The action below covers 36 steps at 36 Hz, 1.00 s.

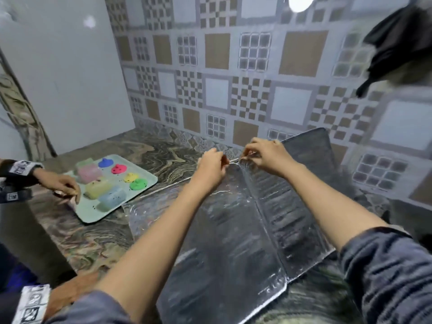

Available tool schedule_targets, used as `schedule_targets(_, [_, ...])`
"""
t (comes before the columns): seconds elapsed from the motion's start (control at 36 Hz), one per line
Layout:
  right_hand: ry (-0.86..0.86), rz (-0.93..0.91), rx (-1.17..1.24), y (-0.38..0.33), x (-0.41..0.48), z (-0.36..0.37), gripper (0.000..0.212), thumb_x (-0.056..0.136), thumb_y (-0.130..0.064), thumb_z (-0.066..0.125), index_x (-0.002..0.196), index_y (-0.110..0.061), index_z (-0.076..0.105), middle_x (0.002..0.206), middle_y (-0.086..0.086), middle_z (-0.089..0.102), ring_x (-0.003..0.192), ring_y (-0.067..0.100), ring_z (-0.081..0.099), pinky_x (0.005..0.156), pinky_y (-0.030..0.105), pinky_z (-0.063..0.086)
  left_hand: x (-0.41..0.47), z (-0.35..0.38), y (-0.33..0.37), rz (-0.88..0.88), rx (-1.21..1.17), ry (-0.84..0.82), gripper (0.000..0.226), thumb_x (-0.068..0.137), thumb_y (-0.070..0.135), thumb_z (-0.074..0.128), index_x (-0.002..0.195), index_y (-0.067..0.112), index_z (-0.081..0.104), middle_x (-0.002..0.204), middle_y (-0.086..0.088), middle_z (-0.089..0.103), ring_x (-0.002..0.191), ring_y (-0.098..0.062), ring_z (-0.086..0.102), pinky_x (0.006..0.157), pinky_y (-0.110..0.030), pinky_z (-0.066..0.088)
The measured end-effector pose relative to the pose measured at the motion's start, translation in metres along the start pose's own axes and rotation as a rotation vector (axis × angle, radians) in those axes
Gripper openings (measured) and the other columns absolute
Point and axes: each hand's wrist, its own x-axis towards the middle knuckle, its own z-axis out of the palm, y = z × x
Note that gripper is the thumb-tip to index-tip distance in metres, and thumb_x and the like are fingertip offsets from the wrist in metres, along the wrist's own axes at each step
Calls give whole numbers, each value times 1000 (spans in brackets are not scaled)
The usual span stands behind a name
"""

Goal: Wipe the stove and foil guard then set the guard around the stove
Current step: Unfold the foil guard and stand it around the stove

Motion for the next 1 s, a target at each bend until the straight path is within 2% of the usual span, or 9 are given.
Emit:
schedule_targets(0.11, [133,92,51,-5,-8,-21,17,88,-25,57,102,-24,66,111,2,60,107,26,56,94,43,34,4,-29,17,158,-2,48,17,86,7,58,99,4,66,105,-18,60,102,-35,56,88,-42,45])
schedule_targets(0.28, [281,223,56,-9,-23,-37,19,91,-25,53,104,-20,65,111,5,60,108,29,54,97,44,33,-12,-55,31,404,22,188,14,84,15,61,95,8,66,98,-13,61,91,-34,57,76,-43,48])
schedule_targets(0.39, [354,259,76,-11,-29,-43,20,91,-23,53,106,-18,65,112,5,60,110,28,51,96,41,30,-23,-66,33,519,97,241,15,87,18,59,100,11,64,106,-8,61,96,-29,53,77,-35,37])
schedule_targets(0.44, [384,272,102,-12,-32,-45,18,91,-23,53,104,-17,65,108,5,59,107,28,51,95,39,28,-29,-69,33,515,95,237,14,87,20,59,99,13,64,106,-5,61,100,-27,52,79,-34,32])
schedule_targets(0.61, [421,304,111,-18,-38,-43,17,91,-20,53,102,-16,66,104,6,59,104,28,51,94,37,27,-44,-73,16,492,-1,169,15,85,32,63,92,19,66,99,2,61,99,-19,52,83,-34,33])
schedule_targets(0.69, [428,310,127,-21,-40,-39,17,92,-19,52,101,-15,65,101,7,58,103,28,52,97,38,26,-48,-72,8,437,-50,155,25,87,42,56,86,19,68,93,5,59,96,-17,52,80,-32,30])
schedule_targets(0.81, [414,310,183,-21,-40,-37,16,92,-14,49,98,-12,63,101,7,56,104,27,52,99,38,26,-51,-74,-1,322,-123,247,43,81,56,47,71,20,68,78,11,53,84,-12,52,81,-37,38])
schedule_targets(0.92, [396,319,197,-21,-37,-35,17,93,-15,47,102,-11,61,108,8,57,109,27,50,101,38,25,-52,-81,-7,154,-154,286,26,83,42,60,71,19,67,84,9,54,97,-15,53,82,-30,23])
schedule_targets(1.0, [382,364,178,-22,-33,-35,20,95,-20,44,105,-11,59,113,11,57,113,30,49,103,40,26,-51,-88,-16,37,-239,262,18,75,37,59,80,22,68,96,7,51,108,-17,49,91,-30,26])
